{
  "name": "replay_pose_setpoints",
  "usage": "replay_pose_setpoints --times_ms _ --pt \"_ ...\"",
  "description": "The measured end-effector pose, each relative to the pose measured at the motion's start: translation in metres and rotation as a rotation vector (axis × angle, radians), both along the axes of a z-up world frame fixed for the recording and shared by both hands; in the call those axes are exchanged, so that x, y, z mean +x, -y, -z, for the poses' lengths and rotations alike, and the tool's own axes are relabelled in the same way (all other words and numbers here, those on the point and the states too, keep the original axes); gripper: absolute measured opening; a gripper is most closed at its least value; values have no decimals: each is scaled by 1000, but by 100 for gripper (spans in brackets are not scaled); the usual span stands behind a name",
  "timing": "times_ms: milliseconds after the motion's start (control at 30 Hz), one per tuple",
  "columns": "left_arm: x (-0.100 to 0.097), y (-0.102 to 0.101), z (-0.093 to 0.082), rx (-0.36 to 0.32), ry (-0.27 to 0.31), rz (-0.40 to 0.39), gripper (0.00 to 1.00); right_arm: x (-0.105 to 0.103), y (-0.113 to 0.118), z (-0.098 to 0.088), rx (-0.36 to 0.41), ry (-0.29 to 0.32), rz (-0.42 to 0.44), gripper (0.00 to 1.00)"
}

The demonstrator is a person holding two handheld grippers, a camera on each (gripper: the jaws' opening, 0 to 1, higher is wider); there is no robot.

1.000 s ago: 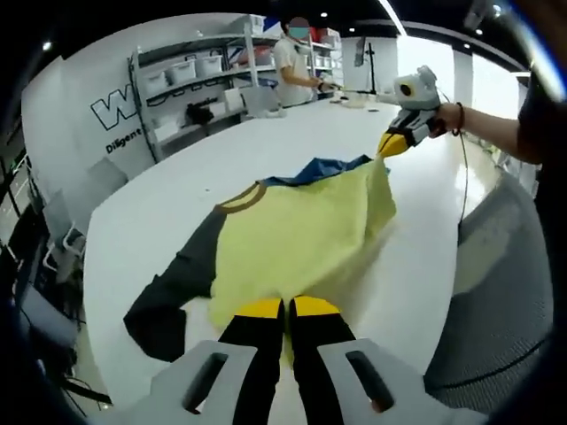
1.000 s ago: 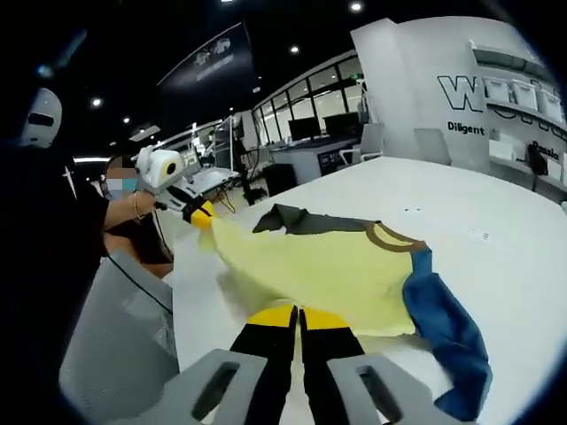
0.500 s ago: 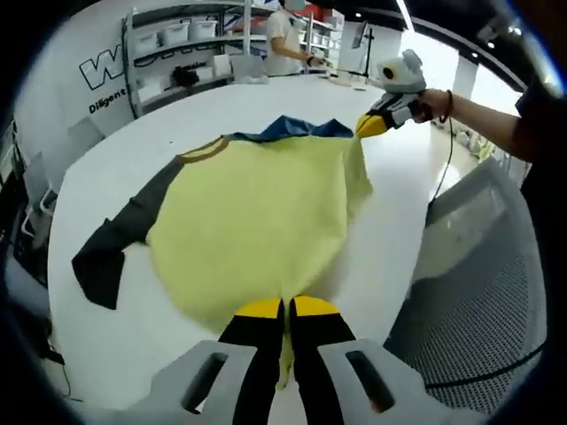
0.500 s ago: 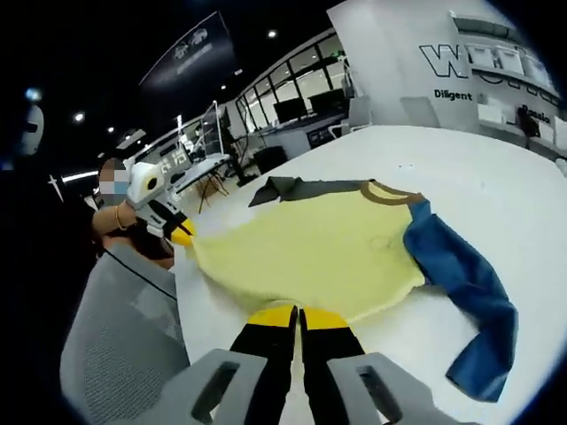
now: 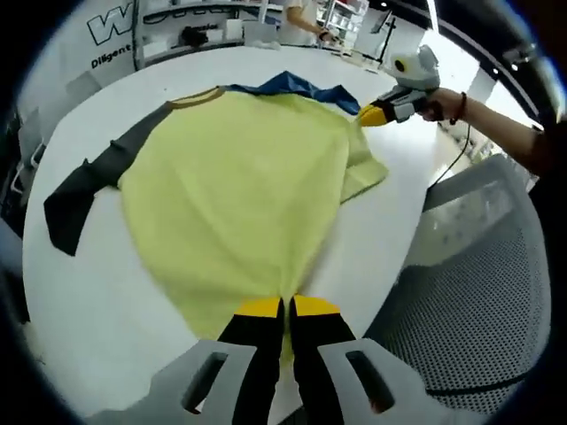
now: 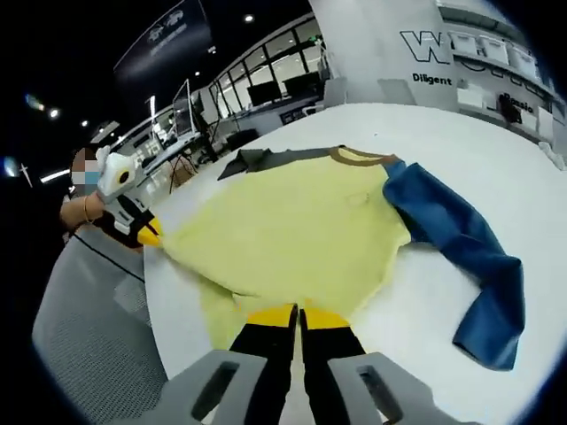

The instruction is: Fold the garment on the visible template until the final outline fits inside the template.

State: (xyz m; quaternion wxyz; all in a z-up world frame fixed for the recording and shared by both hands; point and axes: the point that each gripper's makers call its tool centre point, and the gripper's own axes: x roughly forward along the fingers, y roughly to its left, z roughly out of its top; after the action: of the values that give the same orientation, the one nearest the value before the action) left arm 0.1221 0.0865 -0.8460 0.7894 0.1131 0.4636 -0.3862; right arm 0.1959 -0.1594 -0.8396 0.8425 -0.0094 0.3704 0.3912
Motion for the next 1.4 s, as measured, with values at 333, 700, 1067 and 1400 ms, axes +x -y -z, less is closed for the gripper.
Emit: replay_pose_setpoints --times_ms 333,700,1067,1400 --pt "0 -4 4 -20 -11 -68 8 12 6 -2 2 56 108 17" --pt "11 -48 -25 -16 40 -254 33 -12 -5 -23 -4 -5 157 53" --pt "-4 -70 -2 87 -59 -346 36 -37 -13 -7 -133 -69 178 51" --pt "-10 -73 6 109 -70 -371 29 -55 -14 15 -195 -188 297 38"
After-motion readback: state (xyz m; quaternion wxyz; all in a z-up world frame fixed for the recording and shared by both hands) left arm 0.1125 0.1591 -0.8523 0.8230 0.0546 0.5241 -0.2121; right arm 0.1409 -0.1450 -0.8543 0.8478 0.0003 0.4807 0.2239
